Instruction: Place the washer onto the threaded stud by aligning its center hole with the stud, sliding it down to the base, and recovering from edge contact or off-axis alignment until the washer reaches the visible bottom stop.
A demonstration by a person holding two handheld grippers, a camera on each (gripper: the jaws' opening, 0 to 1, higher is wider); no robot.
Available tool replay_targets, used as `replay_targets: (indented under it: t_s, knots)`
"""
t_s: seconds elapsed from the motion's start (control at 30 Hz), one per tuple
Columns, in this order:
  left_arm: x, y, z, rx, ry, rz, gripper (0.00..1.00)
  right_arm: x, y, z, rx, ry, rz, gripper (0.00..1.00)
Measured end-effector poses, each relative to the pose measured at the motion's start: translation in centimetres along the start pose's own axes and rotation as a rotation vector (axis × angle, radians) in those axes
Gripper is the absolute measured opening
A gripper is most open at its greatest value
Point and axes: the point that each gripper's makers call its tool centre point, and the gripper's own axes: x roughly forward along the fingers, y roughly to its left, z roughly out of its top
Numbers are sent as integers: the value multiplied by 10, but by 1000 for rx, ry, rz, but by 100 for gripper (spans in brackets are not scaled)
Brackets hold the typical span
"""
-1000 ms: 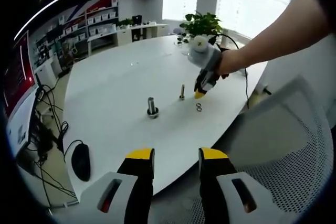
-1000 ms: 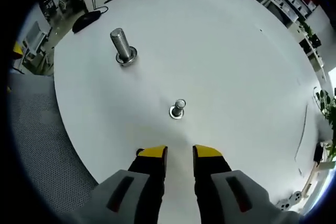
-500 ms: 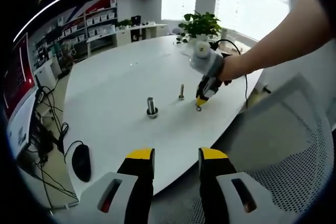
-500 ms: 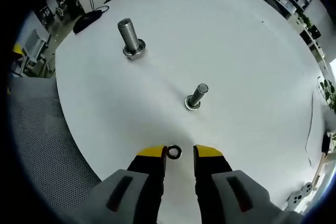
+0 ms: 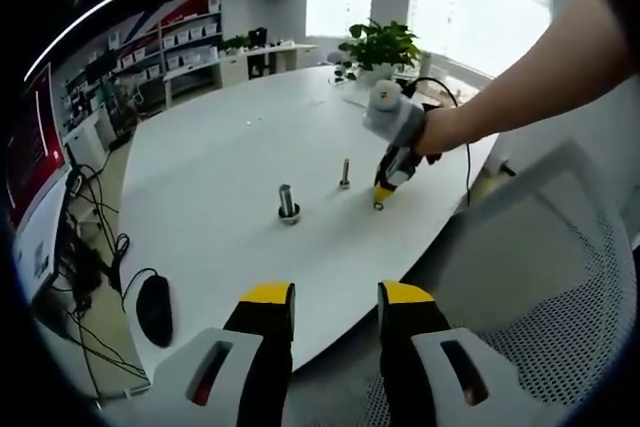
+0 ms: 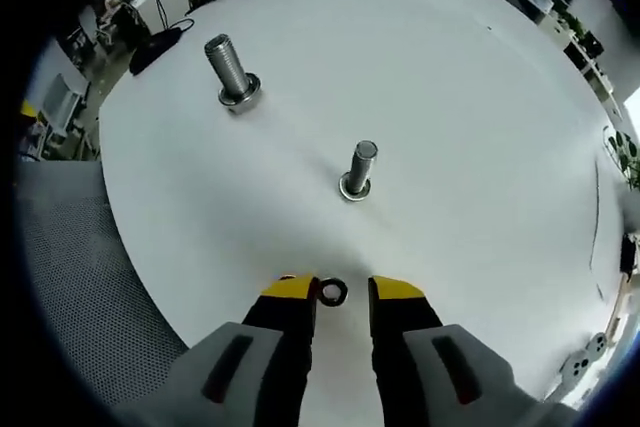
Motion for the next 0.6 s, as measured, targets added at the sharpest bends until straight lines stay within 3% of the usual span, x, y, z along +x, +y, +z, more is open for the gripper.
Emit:
replay_targets:
  t_s: [0.33,0.6]
  knots:
    - [0,2,0,-10,1,7,31,0,-4,-2,-55,9,14,22]
    - [0,4,0,-19,0,17,31,0,4,-1,-318,29,90,20]
